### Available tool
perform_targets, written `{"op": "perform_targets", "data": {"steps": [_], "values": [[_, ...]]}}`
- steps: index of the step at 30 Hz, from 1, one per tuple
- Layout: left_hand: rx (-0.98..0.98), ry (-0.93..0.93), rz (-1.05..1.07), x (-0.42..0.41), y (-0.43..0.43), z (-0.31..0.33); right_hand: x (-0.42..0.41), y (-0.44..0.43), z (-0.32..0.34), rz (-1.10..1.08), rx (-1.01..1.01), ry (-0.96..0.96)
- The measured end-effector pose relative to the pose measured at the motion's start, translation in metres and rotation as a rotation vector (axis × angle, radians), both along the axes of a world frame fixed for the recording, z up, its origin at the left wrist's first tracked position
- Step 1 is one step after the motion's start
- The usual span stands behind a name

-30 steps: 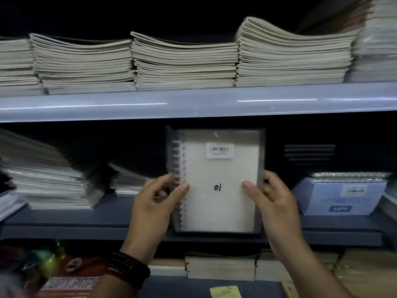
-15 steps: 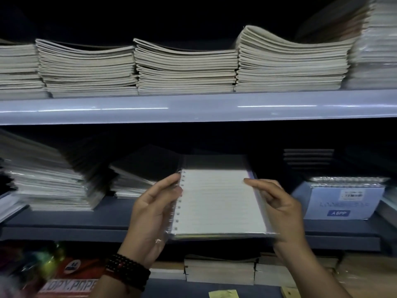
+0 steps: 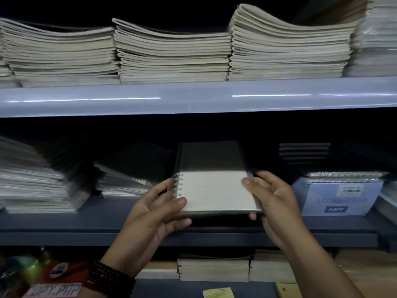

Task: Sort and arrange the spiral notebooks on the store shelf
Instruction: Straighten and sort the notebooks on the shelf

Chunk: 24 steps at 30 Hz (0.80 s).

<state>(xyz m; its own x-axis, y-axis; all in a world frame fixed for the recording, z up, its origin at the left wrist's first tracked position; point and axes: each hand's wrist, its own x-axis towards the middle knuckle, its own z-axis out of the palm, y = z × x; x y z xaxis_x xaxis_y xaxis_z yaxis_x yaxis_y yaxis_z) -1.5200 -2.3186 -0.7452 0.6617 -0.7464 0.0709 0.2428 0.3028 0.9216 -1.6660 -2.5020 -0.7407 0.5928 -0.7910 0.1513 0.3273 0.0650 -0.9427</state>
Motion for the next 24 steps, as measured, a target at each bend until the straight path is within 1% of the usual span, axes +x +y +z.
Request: {"op": "perform_targets", "data": {"steps": [2,4,6,8,10,11,12,14,15,16,18,20,23,24], "values": [[0.027,-0.066,0.038,0.003,-0.01,-0.004,0.004,-0.012,0.003,-0.05,-0.014,0.008],[0.038,-0.13,0.136,0.008,-0.02,-0.006,0.012,-0.025,0.004,-0.119,-0.074,0.096],[0.095,-0.276,0.248,0.016,-0.03,-0.006,0.025,-0.037,0.003,-0.174,-0.124,0.174],[0.13,-0.428,0.313,0.025,-0.038,-0.004,0.037,-0.046,0.006,-0.192,-0.069,0.179],[0.16,-0.487,0.411,0.034,-0.048,-0.003,0.046,-0.051,0.009,-0.115,0.035,0.162],[0.21,-0.525,0.472,0.038,-0.053,-0.004,0.05,-0.052,0.009,-0.076,0.063,0.18],[0.284,-0.58,0.511,0.042,-0.059,-0.005,0.054,-0.055,0.006,-0.059,0.055,0.247],[0.418,-0.657,0.538,0.046,-0.069,-0.01,0.059,-0.058,-0.005,-0.035,-0.018,0.434],[0.465,-0.655,0.553,0.048,-0.072,-0.012,0.063,-0.059,-0.011,-0.027,-0.04,0.499],[0.502,-0.639,0.577,0.049,-0.073,-0.014,0.066,-0.061,-0.015,-0.034,-0.04,0.521],[0.572,-0.632,0.606,0.053,-0.073,-0.013,0.071,-0.067,-0.018,-0.087,-0.032,0.471],[0.708,-0.765,0.617,0.055,-0.074,-0.013,0.072,-0.074,-0.017,-0.118,-0.055,0.439],[0.942,-0.976,0.504,0.055,-0.084,-0.019,0.071,-0.084,-0.019,-0.135,-0.101,0.47],[0.967,-0.995,0.467,0.056,-0.086,-0.022,0.072,-0.086,-0.019,-0.126,-0.103,0.477]]}}
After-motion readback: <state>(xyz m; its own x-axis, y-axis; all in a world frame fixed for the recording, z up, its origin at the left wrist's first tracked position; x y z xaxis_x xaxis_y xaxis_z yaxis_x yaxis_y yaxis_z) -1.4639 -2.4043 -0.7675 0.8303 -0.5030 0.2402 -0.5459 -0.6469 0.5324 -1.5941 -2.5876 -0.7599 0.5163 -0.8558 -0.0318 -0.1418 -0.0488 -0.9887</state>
